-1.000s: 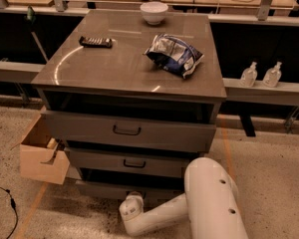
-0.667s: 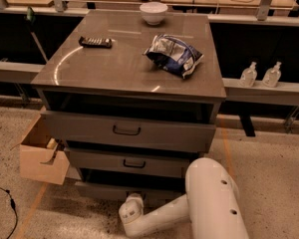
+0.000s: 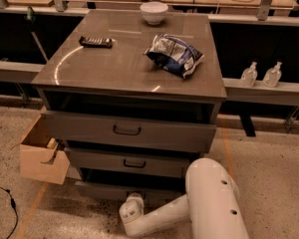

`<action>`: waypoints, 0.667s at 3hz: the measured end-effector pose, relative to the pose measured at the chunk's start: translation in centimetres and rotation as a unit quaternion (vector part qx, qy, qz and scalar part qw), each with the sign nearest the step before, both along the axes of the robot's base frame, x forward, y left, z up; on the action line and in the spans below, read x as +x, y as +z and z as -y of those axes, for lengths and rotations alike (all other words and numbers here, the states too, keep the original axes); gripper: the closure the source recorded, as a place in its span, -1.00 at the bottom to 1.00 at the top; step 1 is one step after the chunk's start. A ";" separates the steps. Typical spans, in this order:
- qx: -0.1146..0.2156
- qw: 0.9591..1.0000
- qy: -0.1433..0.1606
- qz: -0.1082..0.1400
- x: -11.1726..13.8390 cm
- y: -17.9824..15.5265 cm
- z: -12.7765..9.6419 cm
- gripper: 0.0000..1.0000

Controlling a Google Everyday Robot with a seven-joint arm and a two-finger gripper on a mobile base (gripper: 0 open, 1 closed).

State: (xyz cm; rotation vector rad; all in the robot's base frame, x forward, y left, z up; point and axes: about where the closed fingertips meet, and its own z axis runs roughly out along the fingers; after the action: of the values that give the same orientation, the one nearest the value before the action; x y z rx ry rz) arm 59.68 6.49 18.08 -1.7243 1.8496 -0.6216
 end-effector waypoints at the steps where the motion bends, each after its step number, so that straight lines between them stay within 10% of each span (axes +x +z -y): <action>1: 0.000 1.000 -0.001 -0.001 -0.3 0.0 0.0 1.00; 2: 0.000 1.000 -0.001 -0.001 -0.3 0.0 0.0 1.00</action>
Offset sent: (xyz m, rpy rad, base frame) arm -0.1440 -0.0052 0.0462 -0.0095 0.0954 -0.0584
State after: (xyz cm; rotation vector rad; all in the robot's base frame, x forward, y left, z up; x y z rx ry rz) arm 59.39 6.48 18.10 -1.7242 1.8518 -0.6218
